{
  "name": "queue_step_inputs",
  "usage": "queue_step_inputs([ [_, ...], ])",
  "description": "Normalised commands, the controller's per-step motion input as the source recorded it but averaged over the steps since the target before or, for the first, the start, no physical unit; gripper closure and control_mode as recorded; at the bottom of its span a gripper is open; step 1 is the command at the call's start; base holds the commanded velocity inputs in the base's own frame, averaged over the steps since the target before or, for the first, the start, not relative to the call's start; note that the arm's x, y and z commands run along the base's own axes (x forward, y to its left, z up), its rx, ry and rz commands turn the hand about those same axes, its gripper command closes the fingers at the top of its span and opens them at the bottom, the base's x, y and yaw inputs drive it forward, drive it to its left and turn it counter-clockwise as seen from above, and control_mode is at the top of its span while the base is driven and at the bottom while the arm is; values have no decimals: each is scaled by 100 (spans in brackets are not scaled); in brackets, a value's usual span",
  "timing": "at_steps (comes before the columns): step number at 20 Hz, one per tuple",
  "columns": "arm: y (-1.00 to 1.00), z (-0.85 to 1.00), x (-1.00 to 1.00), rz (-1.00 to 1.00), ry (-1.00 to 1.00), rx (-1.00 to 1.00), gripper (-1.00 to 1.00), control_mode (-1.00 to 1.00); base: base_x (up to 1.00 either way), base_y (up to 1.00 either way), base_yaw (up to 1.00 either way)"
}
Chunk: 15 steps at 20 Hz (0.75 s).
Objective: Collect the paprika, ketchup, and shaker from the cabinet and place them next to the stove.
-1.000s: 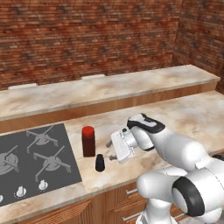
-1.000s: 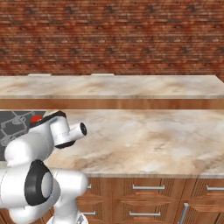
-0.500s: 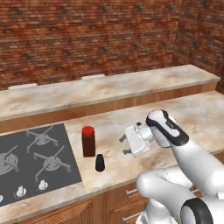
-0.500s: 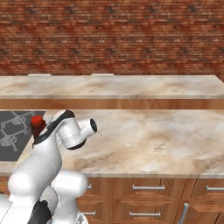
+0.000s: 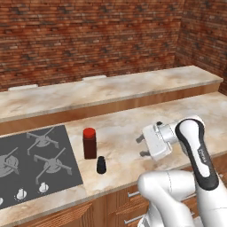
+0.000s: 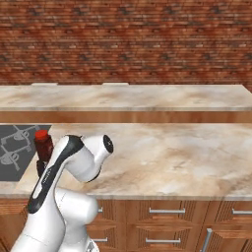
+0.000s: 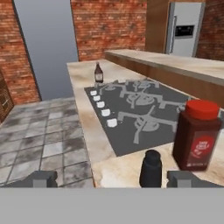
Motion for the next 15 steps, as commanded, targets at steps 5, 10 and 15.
queue_step_inputs([
  [5, -11, 76, -79, -6, -2, -4, -100, -100, 0, 0, 0],
  [10, 0, 76, -76, -5, -5, -5, -100, -100, 0, 0, 0],
  [15, 0, 64, -67, -2, -6, -7, -100, -100, 0, 0, 0],
])
